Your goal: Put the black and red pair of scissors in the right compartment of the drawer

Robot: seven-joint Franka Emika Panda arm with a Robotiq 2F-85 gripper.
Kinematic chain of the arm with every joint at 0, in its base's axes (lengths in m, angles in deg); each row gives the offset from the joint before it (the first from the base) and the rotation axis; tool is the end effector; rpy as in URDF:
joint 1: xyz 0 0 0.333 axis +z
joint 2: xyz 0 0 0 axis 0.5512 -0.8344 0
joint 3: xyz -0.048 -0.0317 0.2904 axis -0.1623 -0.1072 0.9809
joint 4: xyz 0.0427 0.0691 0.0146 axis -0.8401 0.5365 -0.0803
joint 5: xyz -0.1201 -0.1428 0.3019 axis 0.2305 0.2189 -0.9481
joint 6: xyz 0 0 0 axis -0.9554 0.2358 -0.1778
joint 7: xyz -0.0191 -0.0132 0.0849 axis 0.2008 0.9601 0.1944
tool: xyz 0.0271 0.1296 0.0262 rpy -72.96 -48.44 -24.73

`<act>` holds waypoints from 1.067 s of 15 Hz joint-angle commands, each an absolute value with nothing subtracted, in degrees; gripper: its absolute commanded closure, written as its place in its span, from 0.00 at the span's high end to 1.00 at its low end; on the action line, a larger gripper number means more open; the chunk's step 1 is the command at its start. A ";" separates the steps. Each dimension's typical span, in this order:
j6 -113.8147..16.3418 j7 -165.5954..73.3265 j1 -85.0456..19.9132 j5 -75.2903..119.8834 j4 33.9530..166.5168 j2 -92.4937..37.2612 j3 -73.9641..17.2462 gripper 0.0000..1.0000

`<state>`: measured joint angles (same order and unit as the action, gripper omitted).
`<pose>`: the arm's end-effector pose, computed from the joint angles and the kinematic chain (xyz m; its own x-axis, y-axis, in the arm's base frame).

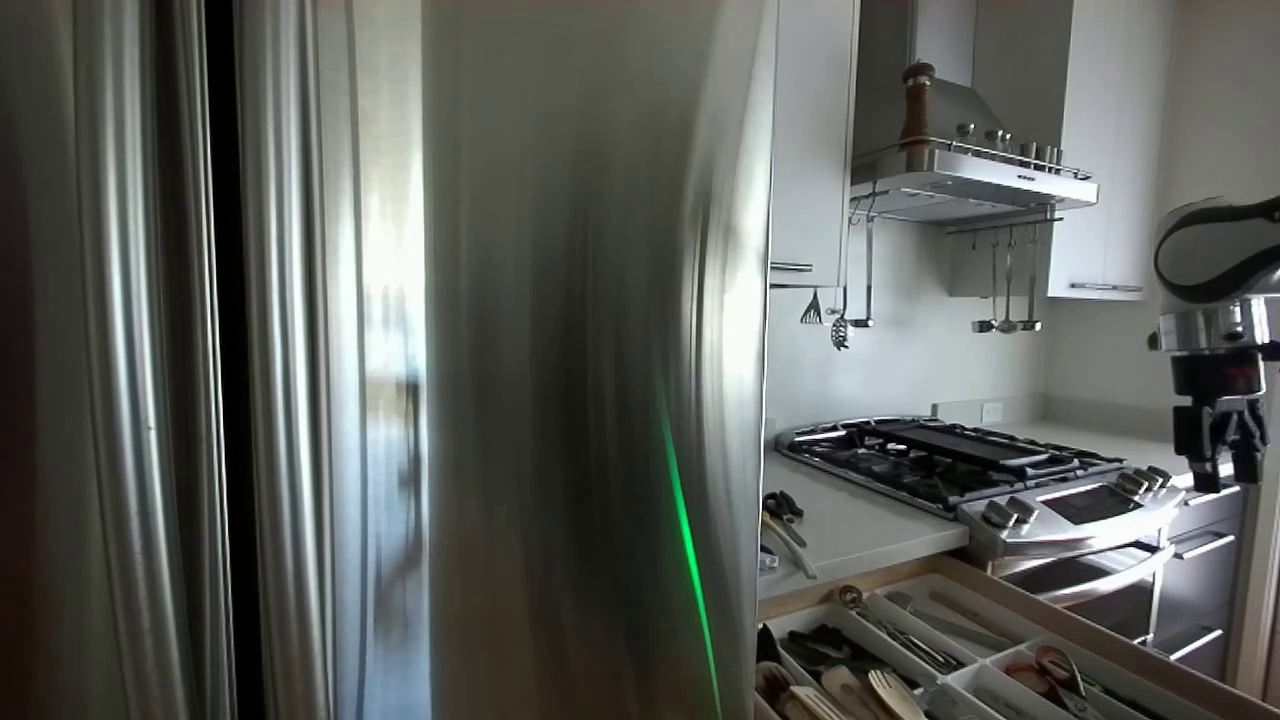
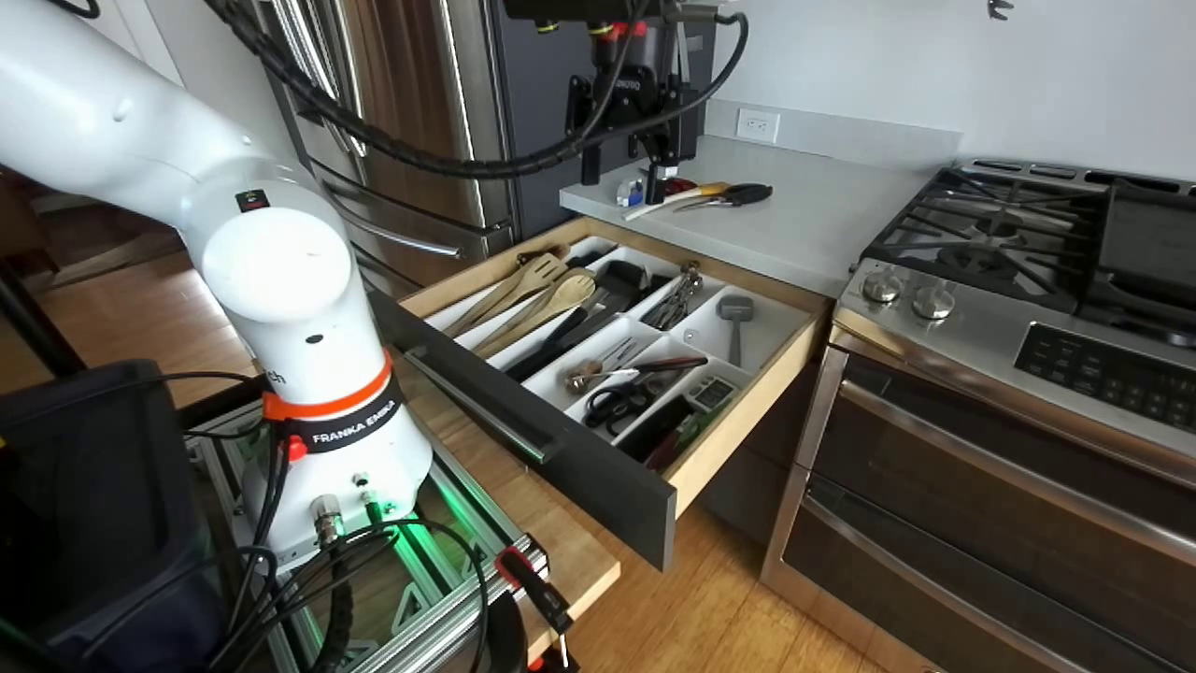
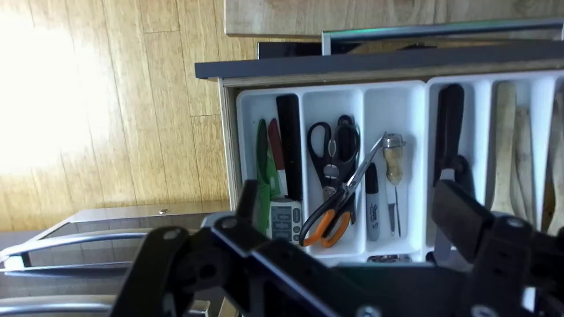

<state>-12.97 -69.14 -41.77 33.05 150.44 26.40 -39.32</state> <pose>0.2792 -0.1543 0.4560 0.9900 0.0269 -0.1386 0.0313 -0.9991 0.0295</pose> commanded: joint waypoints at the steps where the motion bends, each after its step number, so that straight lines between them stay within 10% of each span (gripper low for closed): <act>1: -21.36 -60.06 -43.25 29.11 153.32 19.96 -39.85 1.00; 16: -57.74 -46.13 -45.97 21.86 162.03 -0.15 -37.72 1.00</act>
